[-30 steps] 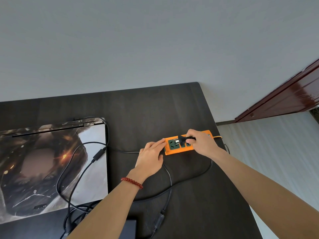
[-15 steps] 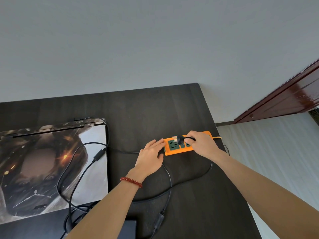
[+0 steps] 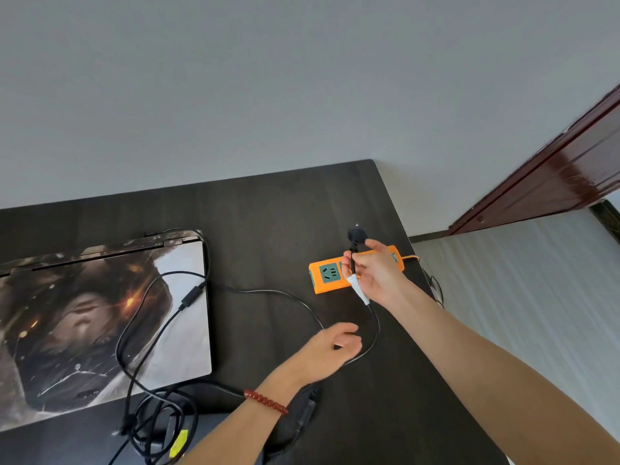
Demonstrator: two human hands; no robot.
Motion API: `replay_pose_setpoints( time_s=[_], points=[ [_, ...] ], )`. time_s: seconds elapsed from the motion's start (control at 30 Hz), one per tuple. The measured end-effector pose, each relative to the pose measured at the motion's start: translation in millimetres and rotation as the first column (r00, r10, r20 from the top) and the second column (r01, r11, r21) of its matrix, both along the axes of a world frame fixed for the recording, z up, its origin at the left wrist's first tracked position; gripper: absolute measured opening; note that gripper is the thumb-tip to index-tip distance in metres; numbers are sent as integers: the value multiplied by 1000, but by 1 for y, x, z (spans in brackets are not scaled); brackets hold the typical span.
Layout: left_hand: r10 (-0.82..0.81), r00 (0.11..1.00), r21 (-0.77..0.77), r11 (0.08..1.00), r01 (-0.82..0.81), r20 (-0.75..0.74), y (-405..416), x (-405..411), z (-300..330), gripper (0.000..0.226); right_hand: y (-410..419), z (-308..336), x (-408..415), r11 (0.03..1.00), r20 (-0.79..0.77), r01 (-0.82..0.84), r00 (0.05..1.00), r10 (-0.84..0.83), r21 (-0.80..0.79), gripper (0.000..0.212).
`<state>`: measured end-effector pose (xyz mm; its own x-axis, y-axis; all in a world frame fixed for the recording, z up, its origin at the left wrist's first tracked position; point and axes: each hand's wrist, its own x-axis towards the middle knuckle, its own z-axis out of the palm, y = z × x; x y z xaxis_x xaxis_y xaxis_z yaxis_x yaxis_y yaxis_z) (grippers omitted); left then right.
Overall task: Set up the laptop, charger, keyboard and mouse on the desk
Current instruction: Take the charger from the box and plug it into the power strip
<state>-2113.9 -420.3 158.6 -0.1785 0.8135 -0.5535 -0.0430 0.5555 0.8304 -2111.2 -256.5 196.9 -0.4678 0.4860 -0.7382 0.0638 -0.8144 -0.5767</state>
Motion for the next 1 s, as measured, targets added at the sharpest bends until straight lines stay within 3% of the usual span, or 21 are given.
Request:
replay_pose_setpoints(
  time_s=[0.07,0.13,0.23,0.33,0.4,0.5,0.57,0.63,0.7,0.8,0.87,0.93,1.0],
  points=[
    [-52,986,-12,998,54,158,1,12,1,50,2,4,-1,997,-45,68,997,-69,-24,45],
    [-77,975,-8,997,80,209,4,18,3,51,6,7,-2,997,-72,70,995,-71,-14,42],
    [-35,997,59,998,31,75,8,16,12,21,15,8,1,1000,-60,13,998,-12,24,39],
    [109,987,199,976,-84,-119,8,-10,28,28,31,2,14,943,142,-202,975,169,265,40],
    [180,942,252,962,-109,-283,4,-38,38,27,40,-4,25,730,446,-502,844,298,463,41],
    [189,809,221,972,-75,-557,-7,-79,48,23,42,-12,31,193,799,-848,530,283,494,26],
    [233,712,198,971,-134,-662,-13,-99,52,22,37,-15,27,-103,906,-915,362,219,390,21],
    [301,603,201,953,-228,-739,-16,-113,55,23,32,-19,18,-243,922,-897,322,215,369,20],
    [378,509,244,918,-312,-773,-17,-123,56,26,26,-21,5,-236,873,-853,397,283,465,17],
    [439,451,279,883,-377,-777,-14,-130,56,28,25,-22,-7,-122,775,-795,524,354,594,16],
    [469,433,316,869,-381,-769,-10,-132,57,28,24,-25,-10,-92,755,-818,474,454,568,15],
    [495,429,364,861,-355,-755,-7,-132,59,27,19,-28,-15,-92,750,-859,382,540,504,37],
    [505,433,390,860,-330,-746,-5,-131,60,26,16,-30,-21,-73,750,-877,359,555,474,56]
  ],
)
